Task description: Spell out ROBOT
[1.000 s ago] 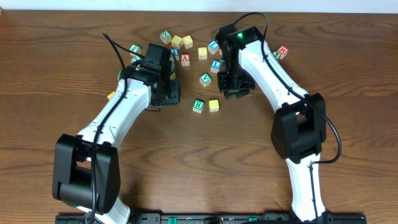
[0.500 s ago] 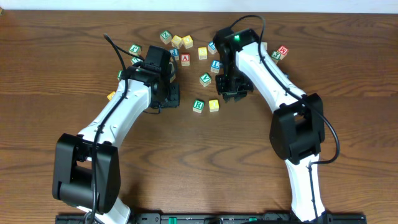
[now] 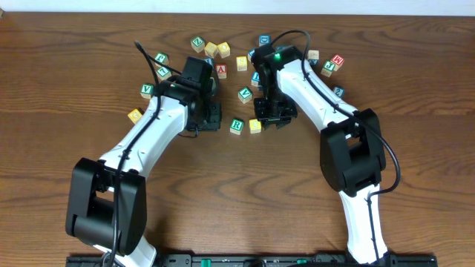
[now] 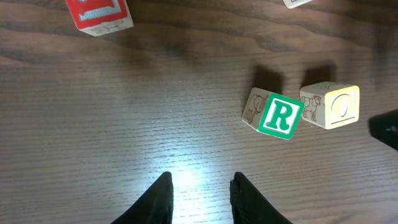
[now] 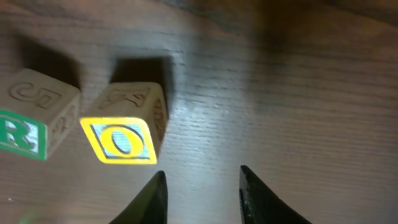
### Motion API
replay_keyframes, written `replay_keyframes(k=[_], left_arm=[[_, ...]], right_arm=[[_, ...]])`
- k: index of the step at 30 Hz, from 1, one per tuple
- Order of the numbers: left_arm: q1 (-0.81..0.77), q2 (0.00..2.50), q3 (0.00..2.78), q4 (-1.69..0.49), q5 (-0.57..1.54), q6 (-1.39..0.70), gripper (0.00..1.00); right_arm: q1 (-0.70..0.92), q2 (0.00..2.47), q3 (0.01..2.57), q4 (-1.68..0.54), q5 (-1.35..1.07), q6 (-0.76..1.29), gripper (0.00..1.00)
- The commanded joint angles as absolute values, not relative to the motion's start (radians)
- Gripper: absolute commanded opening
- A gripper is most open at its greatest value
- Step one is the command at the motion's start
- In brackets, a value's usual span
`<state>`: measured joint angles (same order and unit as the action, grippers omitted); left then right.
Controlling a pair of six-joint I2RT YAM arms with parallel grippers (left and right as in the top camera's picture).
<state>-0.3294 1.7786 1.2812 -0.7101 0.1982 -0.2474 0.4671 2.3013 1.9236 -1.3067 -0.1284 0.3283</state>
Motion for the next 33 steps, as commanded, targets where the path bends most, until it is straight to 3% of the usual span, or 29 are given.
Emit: replay_keyframes(k=[1, 21, 24, 28, 33], left_arm=[[-0.328, 1.794, 1.266, -0.714, 0.202, -0.267, 0.30], [-0.367, 1.794, 1.205, -0.638, 0.202, -0.325, 0.30], [-0.375, 1.794, 1.202, -0.623, 0.202, -0.350, 0.30], [-0.377, 1.794, 1.201, -0.607, 0.199, -0.365, 0.29], [-0.377, 1.794, 1.201, -0.589, 0.198, -0.370, 0.29]], right_arm=[[0.496, 2.297, 1.886, -1.285, -0.146, 0.344, 0.33], [0.506, 2.296, 1.823, -1.188, -0.164, 0.389, 0.34], [0.507, 2.296, 1.824, -1.189, -0.166, 0.389, 0.27], [0.494, 2.260, 1.829, -1.196, -0.163, 0.387, 0.25], [0.474, 2.201, 1.829, -1.177, -0.113, 0.389, 0.29]])
